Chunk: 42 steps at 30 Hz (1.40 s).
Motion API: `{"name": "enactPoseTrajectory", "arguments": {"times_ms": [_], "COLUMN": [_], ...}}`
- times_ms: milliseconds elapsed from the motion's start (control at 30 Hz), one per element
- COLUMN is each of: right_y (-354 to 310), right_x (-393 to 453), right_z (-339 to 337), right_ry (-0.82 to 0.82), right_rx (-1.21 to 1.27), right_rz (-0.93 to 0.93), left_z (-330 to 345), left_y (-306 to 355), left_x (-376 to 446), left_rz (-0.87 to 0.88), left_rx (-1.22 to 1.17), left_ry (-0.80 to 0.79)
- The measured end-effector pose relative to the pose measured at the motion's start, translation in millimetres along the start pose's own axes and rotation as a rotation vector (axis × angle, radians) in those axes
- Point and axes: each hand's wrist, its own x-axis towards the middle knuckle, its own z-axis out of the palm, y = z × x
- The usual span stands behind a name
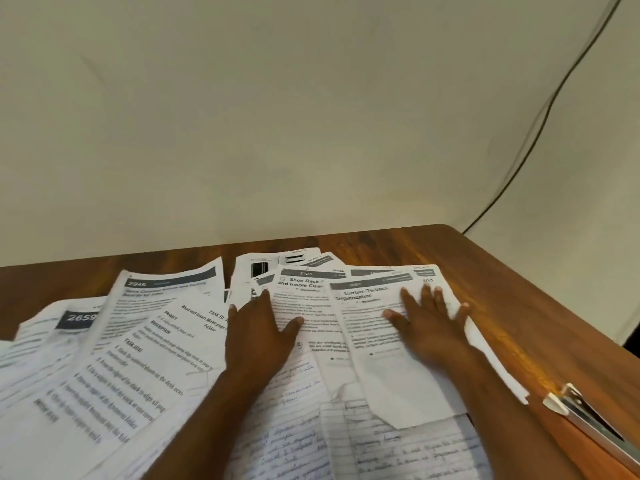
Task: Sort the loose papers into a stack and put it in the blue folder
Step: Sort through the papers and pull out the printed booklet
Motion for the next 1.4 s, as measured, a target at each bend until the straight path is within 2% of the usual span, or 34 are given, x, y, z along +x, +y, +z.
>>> {"name": "enactPoseTrajectory", "arguments": {"times_ms": [133,200,267,333,400,467,567,767,933,1033,1167,1300,1400], "right_y": [9.3,4.5,-9.0,-33.9,-59.2,-76.9,-81.3,-67.5,-61.9,-65.2,-75.2,-79.0,-76.8], "right_x": [4.7,4.5,0.7,-6.0,-14.1,-20.3,-21.0,-17.4,-18.8,-20.7,-23.7,-23.0,-23.6], "right_z": [-0.5,3.4,6.6,8.6,11.5,16.3,24.7,20.2,9.6,8.2,7.8,9.9,10.4], "right_ry": [0.192,0.33,0.391,0.317,0.188,0.089,0.043,0.085,0.328,0.411,0.422,0.431,0.386], "right_rx": [-0.062,-0.073,0.038,0.156,0.162,0.118,0.045,0.117,0.126,0.111,0.111,0.034,0.066], "right_rz": [0.058,0.013,-0.098,-0.271,-0.418,-0.486,-0.5,-0.497,-0.467,-0.5,-0.505,-0.488,-0.488], "left_z": [-4.5,-6.7,-4.2,-2.0,-2.2,-5.2,-5.1,-8.4,-7.8,-8.5,-10.2,-6.3,-6.2], "left_y": [-3.4,-4.3,-5.8,-7.0,-4.9,-4.0,-10.0,-24.2,-33.5,-31.8,-31.8,-36.2,-33.6], "left_x": [-0.1,-2.0,-2.5,-2.6,-3.4,-4.1,-1.4,3.9,8.6,8.3,9.0,11.4,11.3], "left_rz": [0.045,0.064,0.095,0.129,0.16,0.169,0.13,0.066,0.106,0.121,0.089,0.079,0.057], "left_rx": [-0.007,-0.019,-0.068,-0.105,-0.107,-0.096,-0.097,-0.077,0.047,0.106,0.097,0.107,0.108], "left_ry": [-0.009,-0.043,-0.09,-0.134,-0.152,-0.14,-0.132,-0.101,-0.113,-0.073,0.01,0.036,0.032]}}
